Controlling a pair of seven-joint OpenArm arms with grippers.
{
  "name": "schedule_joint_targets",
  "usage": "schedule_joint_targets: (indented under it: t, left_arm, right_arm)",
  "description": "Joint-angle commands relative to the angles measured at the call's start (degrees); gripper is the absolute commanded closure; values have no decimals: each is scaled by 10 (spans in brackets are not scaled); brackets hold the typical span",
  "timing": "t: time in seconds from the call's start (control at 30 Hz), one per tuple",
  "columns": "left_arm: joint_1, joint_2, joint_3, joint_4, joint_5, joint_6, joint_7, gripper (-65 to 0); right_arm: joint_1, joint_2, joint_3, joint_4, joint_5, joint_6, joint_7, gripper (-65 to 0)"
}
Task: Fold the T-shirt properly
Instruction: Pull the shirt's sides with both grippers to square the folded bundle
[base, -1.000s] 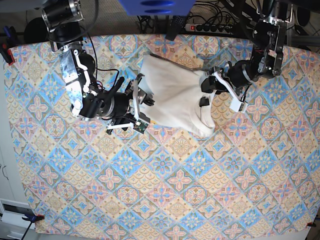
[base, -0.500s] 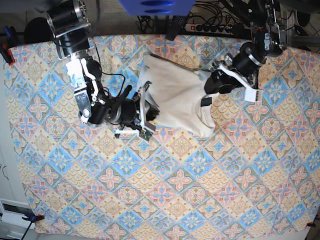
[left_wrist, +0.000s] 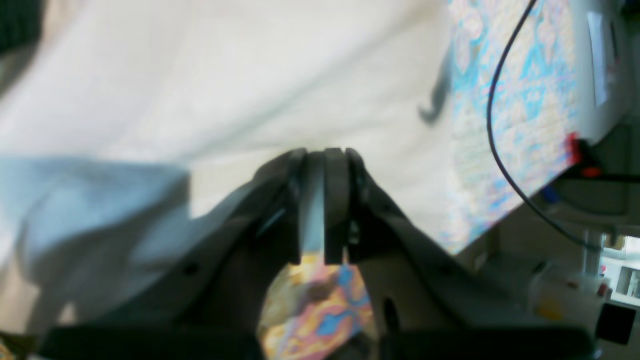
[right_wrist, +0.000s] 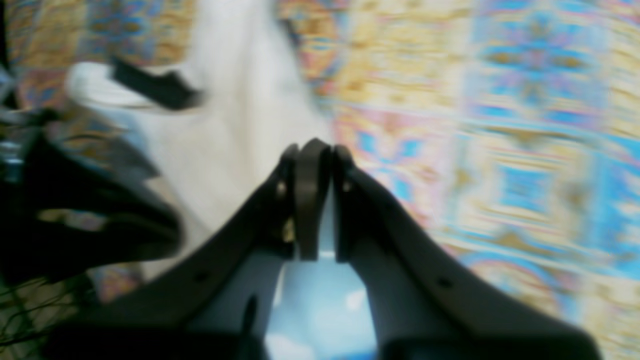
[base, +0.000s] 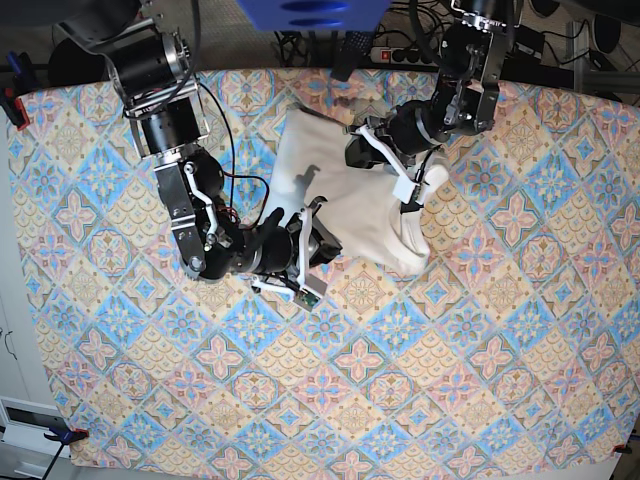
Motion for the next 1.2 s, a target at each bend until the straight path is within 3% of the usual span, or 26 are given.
schedule_joint_targets:
  t: [0.0,0.23,0.43,0.57,0.83,0.97,1.17]
  left_arm:
    - [-9,1,7,-7,4,-3,-2,-51]
    - [-23,-2,14,-57,72,-3,-23,-51]
    - [-55,-17,25,-66,130,-4,-25,-51]
    - [-68,-41,51,-37,111,-4,-19,-51]
    - [1,-119,31,102,35,-3,33,-51]
    - [24,-121,-24,83,37,-3,32,-51]
    - [-10,-114,-29,-1,39,-3,28,-50]
  right_arm:
    - [17,7,5,-4,0,-1,17,-45]
    - [18,9,5,-70,-1,-1,53,-45]
    - [15,34,5,-57,-58,-1,20,-44]
    - [0,57,10,-5,-62,-1,21,-44]
    - [-12,56,11,2,-64,-1,45,-44]
    - [16,56,11,-58,-64,-1,79,-44]
    - [50,56,11,-151,-64,-1,142,-43]
